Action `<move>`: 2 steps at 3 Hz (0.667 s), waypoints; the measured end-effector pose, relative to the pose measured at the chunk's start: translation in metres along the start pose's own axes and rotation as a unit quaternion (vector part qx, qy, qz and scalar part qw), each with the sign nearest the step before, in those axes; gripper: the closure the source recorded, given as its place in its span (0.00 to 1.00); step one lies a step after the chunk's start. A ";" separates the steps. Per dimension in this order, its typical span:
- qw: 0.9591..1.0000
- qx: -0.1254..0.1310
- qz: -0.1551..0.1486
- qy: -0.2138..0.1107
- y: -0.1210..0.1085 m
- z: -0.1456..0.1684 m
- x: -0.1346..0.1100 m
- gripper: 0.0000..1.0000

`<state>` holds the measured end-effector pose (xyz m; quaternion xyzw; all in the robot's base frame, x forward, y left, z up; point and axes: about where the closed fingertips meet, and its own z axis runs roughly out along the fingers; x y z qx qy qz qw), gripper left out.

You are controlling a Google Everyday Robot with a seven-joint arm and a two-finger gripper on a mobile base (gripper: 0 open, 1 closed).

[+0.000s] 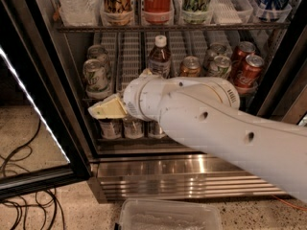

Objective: Pick 7up can from middle shelf of fridge

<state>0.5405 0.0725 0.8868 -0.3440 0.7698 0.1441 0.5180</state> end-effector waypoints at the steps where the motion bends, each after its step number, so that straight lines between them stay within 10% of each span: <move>1: 0.997 0.048 0.050 -0.044 -0.025 -0.028 0.006 0.00; 2: 0.988 0.040 0.121 -0.084 -0.020 -0.014 0.002 0.00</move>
Offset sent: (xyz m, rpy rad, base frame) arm 0.0474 0.0988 -0.0357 0.3788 -0.0161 -0.1928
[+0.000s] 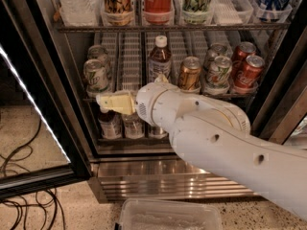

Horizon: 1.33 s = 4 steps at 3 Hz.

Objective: Pick 7up can from middle shelf of fridge

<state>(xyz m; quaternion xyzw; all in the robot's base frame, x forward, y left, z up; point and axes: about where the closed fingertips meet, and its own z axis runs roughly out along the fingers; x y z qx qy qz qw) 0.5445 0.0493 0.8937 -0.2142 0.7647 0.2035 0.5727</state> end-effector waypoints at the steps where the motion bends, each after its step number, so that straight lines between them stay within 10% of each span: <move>1: 1.000 0.006 0.028 -0.011 -0.002 0.000 -0.006 0.00; 4: 0.999 -0.007 0.040 -0.030 0.014 0.023 -0.002 0.00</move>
Offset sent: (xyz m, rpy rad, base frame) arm 0.0030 -0.0011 0.0058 0.0546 0.0117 -0.0282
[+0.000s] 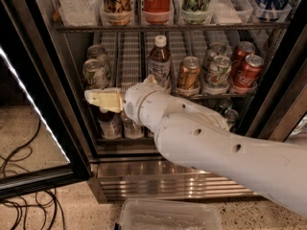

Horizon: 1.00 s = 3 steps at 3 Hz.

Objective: Pick 7up can from middle shelf of fridge

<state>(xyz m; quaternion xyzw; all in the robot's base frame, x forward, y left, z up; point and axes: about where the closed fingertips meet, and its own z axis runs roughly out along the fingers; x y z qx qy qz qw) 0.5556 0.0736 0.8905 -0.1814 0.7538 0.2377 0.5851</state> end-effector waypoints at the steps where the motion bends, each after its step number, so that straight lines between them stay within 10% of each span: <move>1: 1.000 0.017 -0.006 -0.025 0.002 0.014 0.003 0.00; 3: 0.998 0.042 0.005 -0.052 0.033 0.062 0.005 0.11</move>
Offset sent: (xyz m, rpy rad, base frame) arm 0.0383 0.0809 -0.0203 0.0785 -0.0677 -0.1112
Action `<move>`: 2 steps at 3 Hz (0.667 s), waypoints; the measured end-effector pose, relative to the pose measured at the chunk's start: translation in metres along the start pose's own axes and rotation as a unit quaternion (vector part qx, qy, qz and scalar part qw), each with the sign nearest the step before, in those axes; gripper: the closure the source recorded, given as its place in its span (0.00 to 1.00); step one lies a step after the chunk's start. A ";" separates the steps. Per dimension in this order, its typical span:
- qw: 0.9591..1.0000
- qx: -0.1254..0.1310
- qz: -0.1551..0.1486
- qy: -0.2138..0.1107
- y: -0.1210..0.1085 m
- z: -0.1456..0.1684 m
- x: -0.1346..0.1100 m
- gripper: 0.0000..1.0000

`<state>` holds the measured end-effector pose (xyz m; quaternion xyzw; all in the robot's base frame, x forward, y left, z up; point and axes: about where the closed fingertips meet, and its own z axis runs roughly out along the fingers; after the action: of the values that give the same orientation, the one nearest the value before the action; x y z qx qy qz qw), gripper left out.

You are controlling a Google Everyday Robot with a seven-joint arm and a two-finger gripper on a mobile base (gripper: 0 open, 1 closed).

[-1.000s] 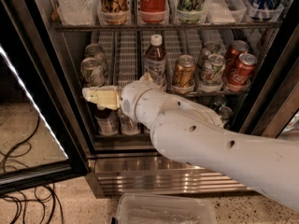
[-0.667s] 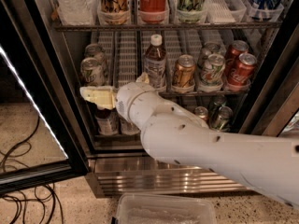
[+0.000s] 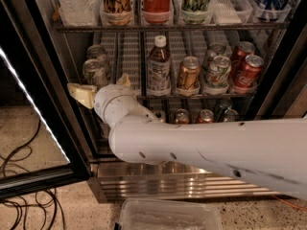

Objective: Pick 7up can from middle shelf of fridge

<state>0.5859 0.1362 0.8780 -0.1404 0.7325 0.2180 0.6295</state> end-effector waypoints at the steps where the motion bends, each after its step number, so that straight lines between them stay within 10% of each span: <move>1: 1.000 0.026 -0.011 -0.004 0.010 0.009 0.002 0.20; 2: 0.998 0.057 -0.017 -0.003 0.013 0.006 0.007 0.24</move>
Offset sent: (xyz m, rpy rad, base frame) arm -0.0067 0.0140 -0.0175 -0.0745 0.0025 -0.1860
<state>0.5838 0.1507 0.8724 -0.1164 0.7395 0.1658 0.6420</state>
